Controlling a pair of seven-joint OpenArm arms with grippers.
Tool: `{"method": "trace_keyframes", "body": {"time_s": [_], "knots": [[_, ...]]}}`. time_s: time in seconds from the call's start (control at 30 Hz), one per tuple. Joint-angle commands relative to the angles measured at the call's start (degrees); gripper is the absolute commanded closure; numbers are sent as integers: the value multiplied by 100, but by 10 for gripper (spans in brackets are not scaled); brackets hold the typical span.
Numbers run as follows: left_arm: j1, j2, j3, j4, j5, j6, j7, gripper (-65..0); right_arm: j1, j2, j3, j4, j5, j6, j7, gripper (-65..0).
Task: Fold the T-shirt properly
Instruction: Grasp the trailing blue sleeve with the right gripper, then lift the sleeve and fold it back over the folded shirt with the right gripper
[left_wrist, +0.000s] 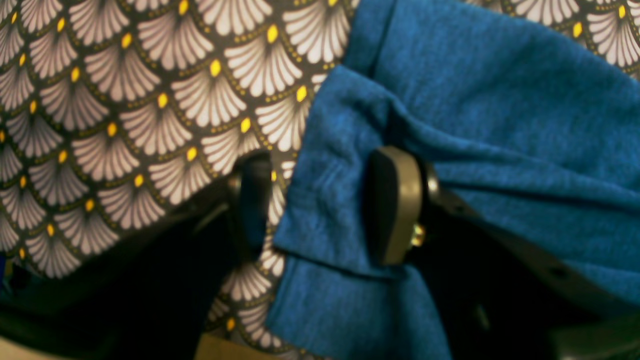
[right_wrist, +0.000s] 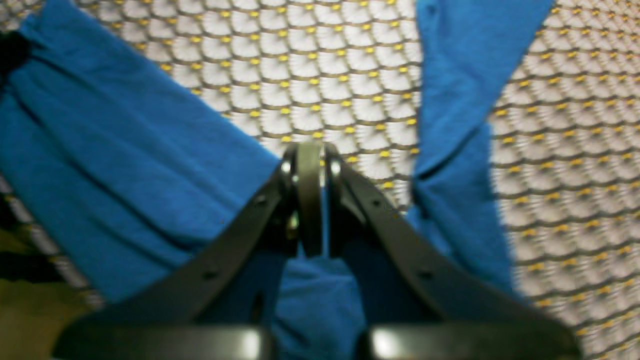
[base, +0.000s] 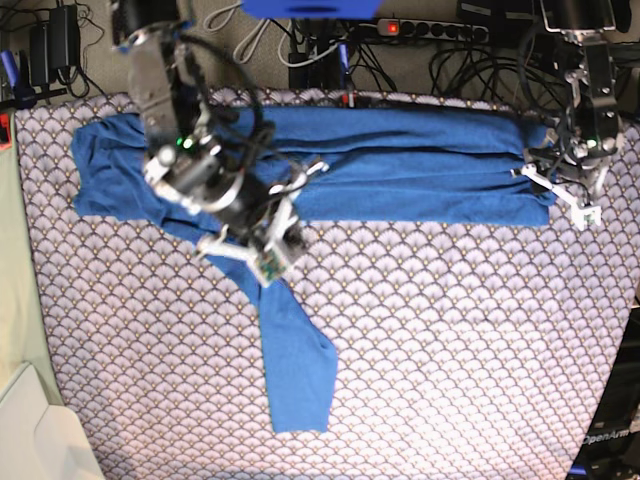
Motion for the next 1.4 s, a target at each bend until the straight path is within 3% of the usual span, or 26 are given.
{"method": "trace_keyframes", "body": {"time_s": [0.0, 0.27, 0.37, 0.8, 1.27, 1.37], "knots": [[36, -3, 34, -2, -75, -47, 201, -324, 159, 4, 19, -36, 27, -14, 118, -25], [36, -3, 34, -2, -92, -47, 192, -324, 994, 22, 37, -1671, 27, -14, 170, -237], [36, -3, 34, -2, -92, -47, 201, -324, 1249, 13, 37, -2075, 27, -14, 205, -269], [36, -3, 34, -2, -92, -47, 183, -324, 1662, 22, 37, -3411, 27, -14, 1005, -273], [36, -3, 34, -2, -92, -47, 174, -324, 1662, 92, 46, -3825, 27, -14, 1313, -268], [36, -3, 34, -2, -101, -47, 174, -324, 1662, 92, 142, -3851, 27, -14, 1313, -205]]}}
